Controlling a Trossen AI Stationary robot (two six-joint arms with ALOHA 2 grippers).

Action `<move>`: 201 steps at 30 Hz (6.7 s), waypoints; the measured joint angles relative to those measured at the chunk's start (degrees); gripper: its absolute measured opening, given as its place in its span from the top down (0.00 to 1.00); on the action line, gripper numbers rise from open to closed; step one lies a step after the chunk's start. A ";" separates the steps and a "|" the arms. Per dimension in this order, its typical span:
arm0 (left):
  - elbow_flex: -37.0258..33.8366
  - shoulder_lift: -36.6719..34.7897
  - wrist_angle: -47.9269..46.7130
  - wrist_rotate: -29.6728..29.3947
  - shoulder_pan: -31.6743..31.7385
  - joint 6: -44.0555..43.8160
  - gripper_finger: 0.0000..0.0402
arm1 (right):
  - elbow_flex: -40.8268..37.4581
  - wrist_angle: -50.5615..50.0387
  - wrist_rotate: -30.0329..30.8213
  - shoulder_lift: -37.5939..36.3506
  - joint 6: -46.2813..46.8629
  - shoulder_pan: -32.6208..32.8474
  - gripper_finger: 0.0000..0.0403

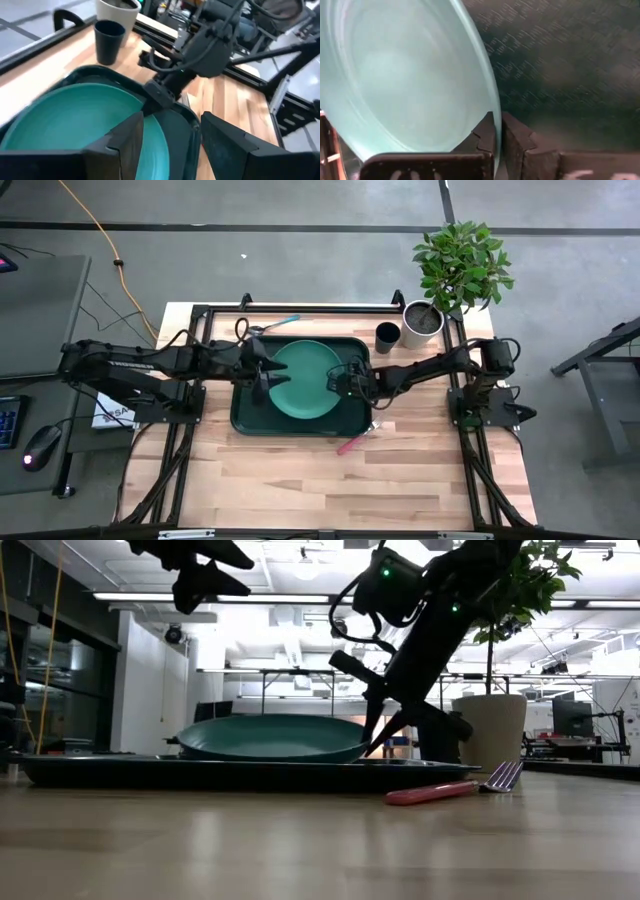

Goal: Pick and place plate/cup/fork/spoon on tray
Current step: Put the green plate on the black serving tray, then put the black cup on the black serving tray to the top right of the green plate, then put the pink fork on the black serving tray to the left side of the green plate

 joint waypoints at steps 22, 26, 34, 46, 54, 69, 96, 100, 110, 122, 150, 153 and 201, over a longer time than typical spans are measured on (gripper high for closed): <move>0.02 0.00 1.78 -3.26 0.00 -3.20 0.54 | 0.03 -2.53 -4.08 -2.04 -18.03 -2.89 0.64; 0.04 0.00 1.88 -3.24 0.00 -3.17 0.54 | 0.03 -8.81 -2.43 -5.58 -23.73 -3.38 0.64; 0.04 -0.02 6.03 -1.21 0.01 -3.15 0.54 | 0.03 -28.64 1.16 -17.72 -36.56 -2.84 0.64; 0.06 -0.02 9.65 -1.20 0.18 -5.65 0.54 | -5.11 -43.89 24.19 -35.54 -4.83 -2.73 0.64; 0.06 -0.02 9.79 -2.56 1.35 -7.74 0.54 | -13.85 -24.48 19.64 -35.69 -1.55 -14.32 0.64; 0.30 -2.18 8.82 18.44 7.85 -3.77 0.54 | -16.01 -16.36 10.74 -32.49 1.32 -24.36 0.64; 0.32 -3.85 6.68 22.84 17.25 -4.26 0.54 | -12.79 -10.86 10.35 -32.95 -18.79 -24.51 0.99; 0.32 -3.85 6.70 22.42 17.29 -4.26 0.54 | -4.97 -12.13 9.66 -34.14 -27.54 -21.89 0.99; 0.32 -3.85 6.77 22.25 17.33 -4.70 0.54 | 22.29 -42.94 4.00 -20.15 -47.41 -20.71 1.00; 0.32 -3.82 6.74 22.27 17.38 -4.72 0.54 | 23.24 -45.86 -6.63 -4.55 -55.53 -18.32 1.00; 0.30 -3.80 6.72 22.36 17.38 -4.76 0.54 | 23.22 -39.00 -3.44 -1.93 -47.70 -18.77 1.00; 0.30 -3.80 6.72 22.39 17.38 -4.85 0.54 | 23.24 -37.77 -4.55 -1.23 -46.96 -20.04 1.00; 0.28 -3.78 6.71 22.75 17.38 -4.70 0.54 | 23.24 -40.25 -3.69 -0.90 -36.69 -21.82 0.57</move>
